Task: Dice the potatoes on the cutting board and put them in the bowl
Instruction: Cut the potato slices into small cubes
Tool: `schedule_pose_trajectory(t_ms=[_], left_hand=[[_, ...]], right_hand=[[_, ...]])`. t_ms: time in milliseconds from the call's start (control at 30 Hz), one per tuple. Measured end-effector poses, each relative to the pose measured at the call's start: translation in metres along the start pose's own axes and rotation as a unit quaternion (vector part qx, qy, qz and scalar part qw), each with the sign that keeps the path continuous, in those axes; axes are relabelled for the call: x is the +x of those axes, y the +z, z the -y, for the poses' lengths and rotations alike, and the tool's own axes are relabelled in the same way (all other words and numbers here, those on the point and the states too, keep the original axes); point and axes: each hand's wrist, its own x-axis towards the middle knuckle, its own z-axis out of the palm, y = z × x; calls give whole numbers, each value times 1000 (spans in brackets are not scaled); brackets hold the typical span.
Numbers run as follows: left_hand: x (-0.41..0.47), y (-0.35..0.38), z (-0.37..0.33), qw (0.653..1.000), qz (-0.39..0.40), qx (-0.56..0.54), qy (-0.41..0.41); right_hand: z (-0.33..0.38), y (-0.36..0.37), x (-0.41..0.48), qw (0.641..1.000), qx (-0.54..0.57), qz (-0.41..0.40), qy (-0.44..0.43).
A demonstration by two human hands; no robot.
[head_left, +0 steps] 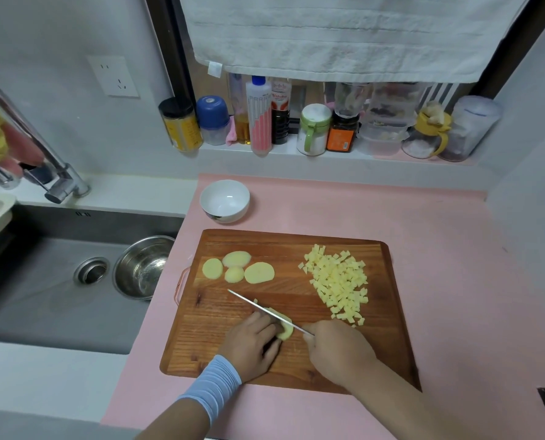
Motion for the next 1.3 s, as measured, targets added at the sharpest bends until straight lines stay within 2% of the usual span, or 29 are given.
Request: schedule_pose_trajectory(t_ms=[233, 533, 900, 1067, 1300], left_hand=[[-3, 3, 1, 999, 5, 34, 15], [-5, 3, -3, 1000, -18, 24, 4], [-6, 7, 1, 999, -26, 20, 4], [-9, 10, 5, 1000, -19, 9, -3], [-10, 11, 8, 1000, -22, -11, -9]], right_hand=[[-1, -1, 6, 1000, 16, 7, 16], [1, 3, -9, 999, -11, -32, -21], [-4, -5, -27, 1000, -1, 9, 13], [6, -12, -13, 998, 23, 46, 25], [28, -10, 4, 998, 3, 52, 30]])
